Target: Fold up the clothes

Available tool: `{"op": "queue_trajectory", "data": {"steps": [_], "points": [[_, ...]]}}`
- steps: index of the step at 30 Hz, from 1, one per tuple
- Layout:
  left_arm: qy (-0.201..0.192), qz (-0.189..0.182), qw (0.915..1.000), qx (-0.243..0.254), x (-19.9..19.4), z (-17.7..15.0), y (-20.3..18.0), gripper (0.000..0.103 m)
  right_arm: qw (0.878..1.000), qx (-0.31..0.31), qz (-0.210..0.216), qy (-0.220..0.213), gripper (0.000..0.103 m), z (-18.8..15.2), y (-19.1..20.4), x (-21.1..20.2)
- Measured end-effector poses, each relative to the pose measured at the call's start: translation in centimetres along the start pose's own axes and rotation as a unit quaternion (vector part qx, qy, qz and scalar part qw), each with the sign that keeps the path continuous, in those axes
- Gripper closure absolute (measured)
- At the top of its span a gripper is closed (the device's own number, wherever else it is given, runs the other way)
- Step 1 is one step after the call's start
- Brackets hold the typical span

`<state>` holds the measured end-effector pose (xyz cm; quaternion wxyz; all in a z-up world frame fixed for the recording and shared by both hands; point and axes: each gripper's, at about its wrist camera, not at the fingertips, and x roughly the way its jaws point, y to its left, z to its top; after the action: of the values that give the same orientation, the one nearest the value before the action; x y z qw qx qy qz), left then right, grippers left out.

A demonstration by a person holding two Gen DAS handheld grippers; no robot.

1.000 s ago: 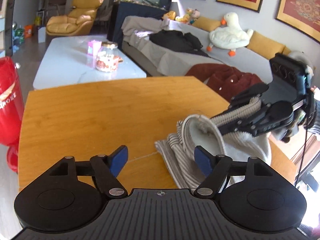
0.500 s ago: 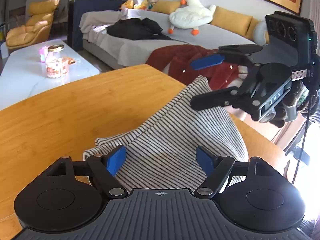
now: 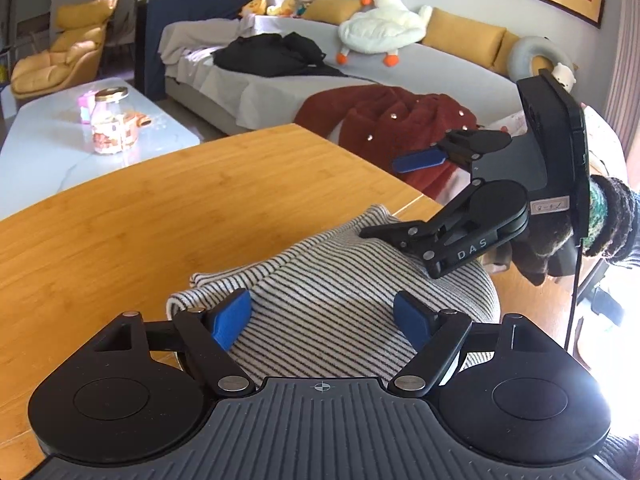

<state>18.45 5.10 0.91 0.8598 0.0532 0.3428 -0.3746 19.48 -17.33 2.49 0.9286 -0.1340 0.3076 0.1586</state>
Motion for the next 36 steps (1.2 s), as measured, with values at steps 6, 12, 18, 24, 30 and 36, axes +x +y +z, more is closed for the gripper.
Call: {"op": "queue_trajectory", "data": {"steps": [6,12,18,24,30,36], "points": [[-0.002,-0.004,1.0000,0.002,-0.4,-0.4,0.1,0.017,0.992,0.078,0.101,-0.015,0.000,0.8,-0.3,-2.8],[-0.004,-0.007,1.0000,0.003,-0.4,-0.5,0.3,0.017,0.999,-0.027,0.038,-0.005,0.000,-1.1,3.3,-0.9],[-0.004,-0.011,0.9999,0.002,-0.3,-0.5,0.3,0.016,0.997,-0.054,0.021,-0.042,0.000,-0.6,4.2,-2.3],[-0.005,-0.018,0.9998,0.003,-0.2,-0.5,0.4,0.014,0.995,0.000,-0.009,-0.096,0.000,0.8,2.1,-3.9],[-0.014,-0.035,0.9993,-0.007,0.3,-0.5,1.5,0.014,0.999,0.013,-0.041,-0.011,0.000,-0.6,0.8,1.9],[-0.014,-0.035,0.9990,-0.022,0.6,0.5,2.4,0.015,0.994,0.102,-0.007,0.031,0.000,-0.9,-1.5,4.5]]}}
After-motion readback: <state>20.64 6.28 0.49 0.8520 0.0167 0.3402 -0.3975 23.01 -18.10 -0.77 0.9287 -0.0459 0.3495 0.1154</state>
